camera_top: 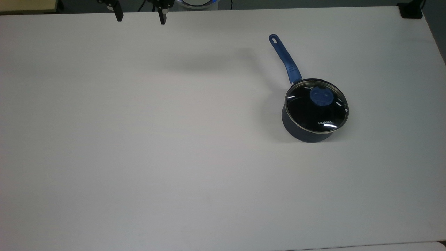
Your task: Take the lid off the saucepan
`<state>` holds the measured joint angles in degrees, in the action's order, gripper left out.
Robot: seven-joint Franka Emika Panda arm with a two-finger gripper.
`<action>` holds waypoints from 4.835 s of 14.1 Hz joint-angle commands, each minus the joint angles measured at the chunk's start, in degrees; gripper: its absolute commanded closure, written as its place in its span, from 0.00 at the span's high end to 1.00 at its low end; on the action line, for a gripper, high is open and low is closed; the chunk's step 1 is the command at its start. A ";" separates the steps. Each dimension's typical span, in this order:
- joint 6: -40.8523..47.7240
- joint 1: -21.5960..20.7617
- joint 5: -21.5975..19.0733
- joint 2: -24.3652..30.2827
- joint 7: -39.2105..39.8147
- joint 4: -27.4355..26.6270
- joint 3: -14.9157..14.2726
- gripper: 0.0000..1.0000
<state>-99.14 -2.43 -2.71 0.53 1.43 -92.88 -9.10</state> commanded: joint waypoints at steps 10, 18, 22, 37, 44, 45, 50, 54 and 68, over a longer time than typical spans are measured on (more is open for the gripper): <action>1.84 -0.38 -1.51 0.88 2.09 -0.63 -0.57 1.00; 1.32 -3.45 1.74 -1.76 8.51 -0.55 0.48 1.00; -6.38 -9.67 0.33 -5.44 -4.54 1.12 5.04 1.00; -25.14 -34.74 8.40 -30.33 -53.98 12.11 4.61 1.00; -24.18 -34.05 10.53 -28.93 -53.55 12.02 3.82 1.00; -23.48 -34.04 11.31 -28.75 -53.29 11.94 3.47 1.00; -22.85 -34.13 13.78 -29.18 -53.28 10.88 3.56 1.00; -22.85 -34.31 13.87 -29.36 -52.58 9.91 4.00 1.00; -7.76 -26.07 12.81 -17.43 -32.86 6.50 7.86 0.35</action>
<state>-112.39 -33.83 10.26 -24.54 -41.31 -82.03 -3.64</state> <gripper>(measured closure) 0.383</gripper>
